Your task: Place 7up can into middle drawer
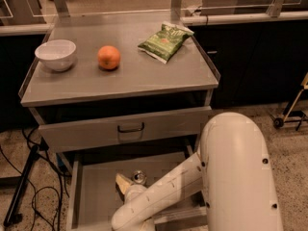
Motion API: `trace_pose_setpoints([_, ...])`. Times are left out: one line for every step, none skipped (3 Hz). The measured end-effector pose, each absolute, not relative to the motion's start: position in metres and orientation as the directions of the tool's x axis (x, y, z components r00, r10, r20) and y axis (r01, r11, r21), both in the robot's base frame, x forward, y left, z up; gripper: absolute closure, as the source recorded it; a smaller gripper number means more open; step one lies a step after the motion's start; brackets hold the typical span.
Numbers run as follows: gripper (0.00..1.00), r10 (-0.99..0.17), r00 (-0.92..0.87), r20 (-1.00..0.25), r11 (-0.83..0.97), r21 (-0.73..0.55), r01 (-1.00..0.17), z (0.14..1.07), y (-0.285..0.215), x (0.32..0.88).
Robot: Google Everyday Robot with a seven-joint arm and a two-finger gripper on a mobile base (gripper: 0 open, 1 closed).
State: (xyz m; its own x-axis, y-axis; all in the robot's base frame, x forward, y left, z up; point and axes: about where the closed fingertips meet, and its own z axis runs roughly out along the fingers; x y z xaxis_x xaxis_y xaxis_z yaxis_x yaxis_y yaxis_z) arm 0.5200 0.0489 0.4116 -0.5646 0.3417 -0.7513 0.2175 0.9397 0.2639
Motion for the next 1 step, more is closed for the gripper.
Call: trace_pose_setpoints([0.0, 0.342, -0.565, -0.751, 0.94, 0.264, 0.217, 0.4116, 0.0489, 0.52])
